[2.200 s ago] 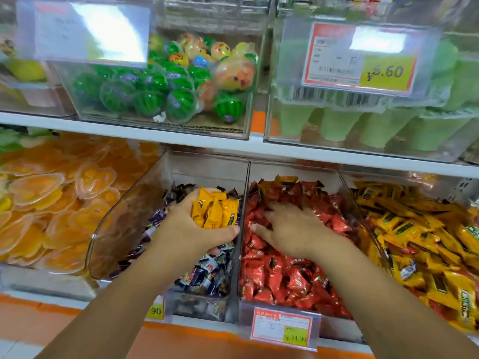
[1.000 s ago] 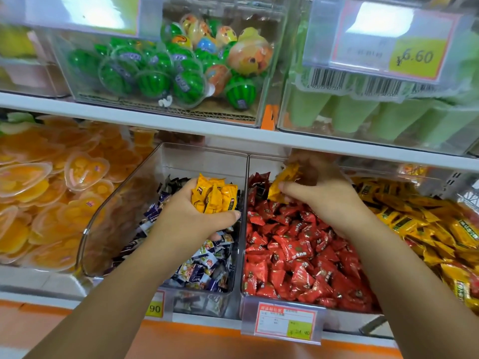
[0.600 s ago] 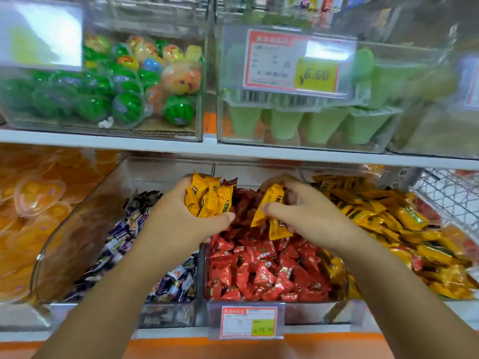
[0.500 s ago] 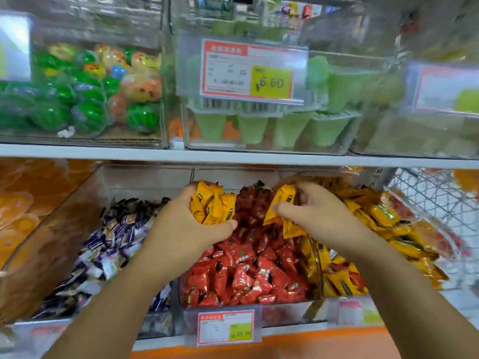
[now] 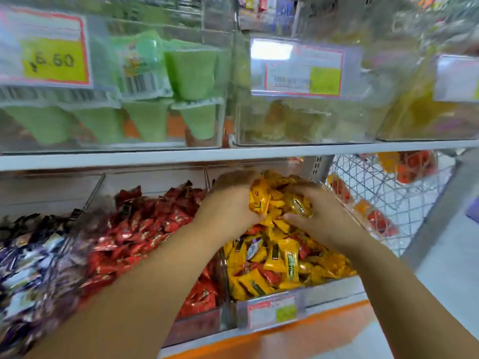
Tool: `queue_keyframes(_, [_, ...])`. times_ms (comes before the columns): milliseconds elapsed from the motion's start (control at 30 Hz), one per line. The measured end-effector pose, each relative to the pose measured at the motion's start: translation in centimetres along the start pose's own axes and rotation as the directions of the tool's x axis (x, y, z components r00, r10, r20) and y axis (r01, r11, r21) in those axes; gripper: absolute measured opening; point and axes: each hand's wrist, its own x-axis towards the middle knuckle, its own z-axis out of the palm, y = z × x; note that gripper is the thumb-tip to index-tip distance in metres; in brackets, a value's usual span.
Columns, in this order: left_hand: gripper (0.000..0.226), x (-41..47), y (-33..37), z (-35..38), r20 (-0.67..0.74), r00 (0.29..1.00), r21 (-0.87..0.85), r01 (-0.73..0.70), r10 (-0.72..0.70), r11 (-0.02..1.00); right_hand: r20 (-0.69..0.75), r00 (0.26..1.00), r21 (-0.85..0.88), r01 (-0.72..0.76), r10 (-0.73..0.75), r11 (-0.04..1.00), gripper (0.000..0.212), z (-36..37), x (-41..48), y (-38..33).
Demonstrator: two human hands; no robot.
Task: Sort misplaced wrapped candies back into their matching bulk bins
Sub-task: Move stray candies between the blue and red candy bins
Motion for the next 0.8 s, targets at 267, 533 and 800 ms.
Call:
queue_keyframes(267, [0.125, -1.3, 0.9, 0.6, 0.359, 0.933, 0.312, -0.096, -0.023, 0.945, 0.084, 0.996, 0.145, 0.002, -0.014, 0.989, 0.055, -1.4, -1.1, 0.8])
queue_keyframes(533, [0.129, -2.9, 1.3, 0.1, 0.401, 0.916, 0.371, -0.148, -0.015, 0.917, 0.059, 0.998, 0.239, -0.013, -0.001, 0.971, 0.048, -0.8, -1.9, -0.8])
queue_keyframes(800, [0.121, -4.8, 0.5, -2.1, 0.416, 0.909, 0.267, -0.079, -0.041, 0.96, 0.032, 0.99, 0.243, -0.141, 0.137, 0.96, 0.042, -2.3, -2.7, -1.8])
